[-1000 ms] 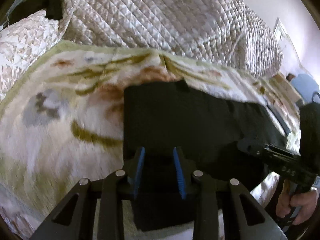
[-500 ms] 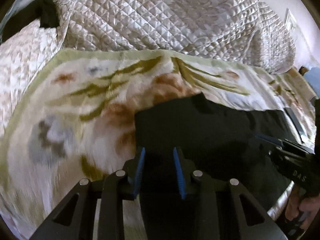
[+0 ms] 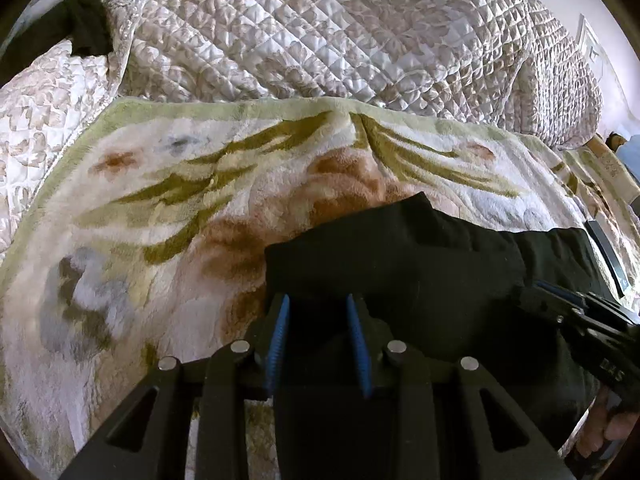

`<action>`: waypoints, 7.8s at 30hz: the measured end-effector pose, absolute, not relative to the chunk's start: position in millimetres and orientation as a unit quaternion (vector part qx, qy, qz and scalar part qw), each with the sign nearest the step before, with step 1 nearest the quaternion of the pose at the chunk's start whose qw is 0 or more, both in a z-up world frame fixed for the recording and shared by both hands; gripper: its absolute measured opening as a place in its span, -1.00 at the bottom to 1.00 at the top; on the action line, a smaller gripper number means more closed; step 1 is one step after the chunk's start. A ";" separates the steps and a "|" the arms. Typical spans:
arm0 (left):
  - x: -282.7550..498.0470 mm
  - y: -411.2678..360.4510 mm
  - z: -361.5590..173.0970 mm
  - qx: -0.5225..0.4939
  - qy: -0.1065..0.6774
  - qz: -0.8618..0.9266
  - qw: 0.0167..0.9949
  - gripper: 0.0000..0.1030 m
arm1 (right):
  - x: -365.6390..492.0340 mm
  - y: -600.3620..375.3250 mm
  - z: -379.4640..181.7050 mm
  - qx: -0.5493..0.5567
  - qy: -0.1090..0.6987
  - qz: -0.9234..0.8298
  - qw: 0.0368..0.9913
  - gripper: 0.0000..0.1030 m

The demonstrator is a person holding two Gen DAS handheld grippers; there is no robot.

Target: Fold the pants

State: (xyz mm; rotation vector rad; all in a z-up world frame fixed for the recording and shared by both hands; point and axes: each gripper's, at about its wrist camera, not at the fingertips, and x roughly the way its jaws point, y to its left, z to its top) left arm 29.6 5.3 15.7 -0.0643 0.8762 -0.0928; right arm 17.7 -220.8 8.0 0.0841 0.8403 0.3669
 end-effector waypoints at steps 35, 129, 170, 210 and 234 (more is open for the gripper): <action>-67.3 -7.5 11.8 -0.027 0.390 -0.058 0.919 -0.22 | -65.1 -315.4 21.7 0.047 0.369 0.030 0.928 -0.21; -59.8 88.8 40.5 -0.130 0.368 0.037 0.920 -0.15 | -63.2 -169.8 21.9 0.023 0.374 0.282 0.883 -0.35; 16.4 -0.3 42.9 -0.034 0.396 -0.065 0.915 -0.09 | 26.8 -227.9 23.4 0.005 0.402 0.205 0.893 -0.44; -29.2 33.7 36.7 -0.118 0.412 -0.074 0.901 -0.09 | -4.5 -252.2 14.2 0.084 0.441 0.235 0.862 -0.07; -12.3 40.3 3.7 -0.194 0.425 -0.108 0.877 0.09 | 4.3 -243.2 -6.0 0.118 0.450 0.258 0.847 -0.06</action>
